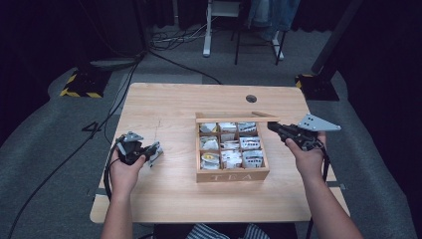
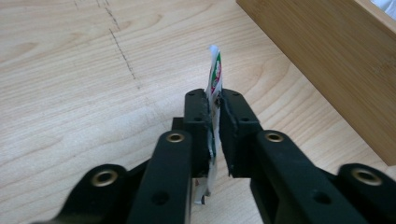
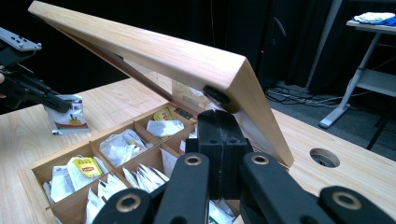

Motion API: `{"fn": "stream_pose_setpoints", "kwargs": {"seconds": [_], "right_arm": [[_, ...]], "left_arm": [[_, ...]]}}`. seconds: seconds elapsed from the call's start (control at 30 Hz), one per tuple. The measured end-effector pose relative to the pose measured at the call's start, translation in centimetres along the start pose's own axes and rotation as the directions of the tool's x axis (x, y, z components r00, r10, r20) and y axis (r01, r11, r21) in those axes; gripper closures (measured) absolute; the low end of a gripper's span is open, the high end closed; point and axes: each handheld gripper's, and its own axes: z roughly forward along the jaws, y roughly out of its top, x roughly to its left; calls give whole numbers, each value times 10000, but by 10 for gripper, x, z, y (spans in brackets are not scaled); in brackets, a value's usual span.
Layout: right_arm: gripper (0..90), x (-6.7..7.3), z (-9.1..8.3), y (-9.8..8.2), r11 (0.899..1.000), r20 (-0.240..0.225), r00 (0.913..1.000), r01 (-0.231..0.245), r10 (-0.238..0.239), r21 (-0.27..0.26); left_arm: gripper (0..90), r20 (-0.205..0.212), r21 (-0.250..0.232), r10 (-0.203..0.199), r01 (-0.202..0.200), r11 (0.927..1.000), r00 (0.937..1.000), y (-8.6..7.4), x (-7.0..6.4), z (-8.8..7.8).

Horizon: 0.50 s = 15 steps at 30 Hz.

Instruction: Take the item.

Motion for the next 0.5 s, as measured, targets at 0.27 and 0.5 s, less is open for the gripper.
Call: {"fn": "stream_pose_setpoints", "kwargs": {"seconds": [0.27, 0.5], "right_arm": [[900, 0, 0, 0, 10000, -6, 10000, 26, -26, 15], [900, 0, 0, 0, 10000, -15, 10000, 19, -19, 20]], "left_arm": [[402, -1021, -1038, 28, -134, 9945, 9948, 6, -4, -11], [324, -1353, -1080, 426, -575, 9925, 9899, 13, -16, -17]]}}
